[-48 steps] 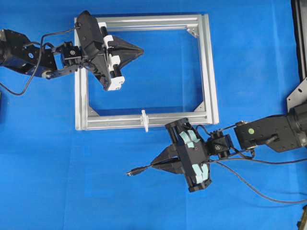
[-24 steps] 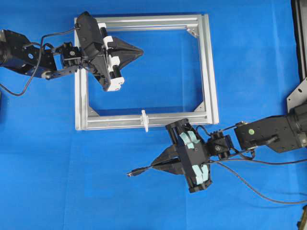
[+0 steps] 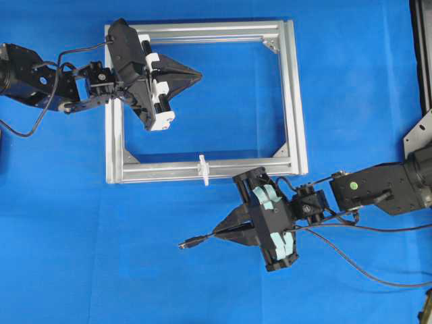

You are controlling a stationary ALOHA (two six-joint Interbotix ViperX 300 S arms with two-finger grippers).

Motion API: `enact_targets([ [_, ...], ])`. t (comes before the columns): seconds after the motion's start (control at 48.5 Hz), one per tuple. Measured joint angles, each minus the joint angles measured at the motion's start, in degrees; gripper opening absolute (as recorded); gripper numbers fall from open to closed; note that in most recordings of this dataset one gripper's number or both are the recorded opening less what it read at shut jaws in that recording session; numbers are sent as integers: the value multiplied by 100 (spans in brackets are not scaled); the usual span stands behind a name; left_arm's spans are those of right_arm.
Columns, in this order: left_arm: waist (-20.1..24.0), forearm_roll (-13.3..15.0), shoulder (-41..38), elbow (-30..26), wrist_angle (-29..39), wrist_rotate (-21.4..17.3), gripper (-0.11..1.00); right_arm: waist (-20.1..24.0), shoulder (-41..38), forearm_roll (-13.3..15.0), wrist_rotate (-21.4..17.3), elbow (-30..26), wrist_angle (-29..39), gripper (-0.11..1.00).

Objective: Insert the wire through the string loop located in the center.
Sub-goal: 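Lift the cable plug and carry it toward the white zip-tie loop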

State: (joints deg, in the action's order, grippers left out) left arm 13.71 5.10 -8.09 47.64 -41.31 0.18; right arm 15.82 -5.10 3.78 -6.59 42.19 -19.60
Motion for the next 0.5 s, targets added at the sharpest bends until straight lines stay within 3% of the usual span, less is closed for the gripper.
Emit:
enact_targets([
  [0.495,-44,0,0,0,0,0,0,0,0,-9,0,0,0,-2],
])
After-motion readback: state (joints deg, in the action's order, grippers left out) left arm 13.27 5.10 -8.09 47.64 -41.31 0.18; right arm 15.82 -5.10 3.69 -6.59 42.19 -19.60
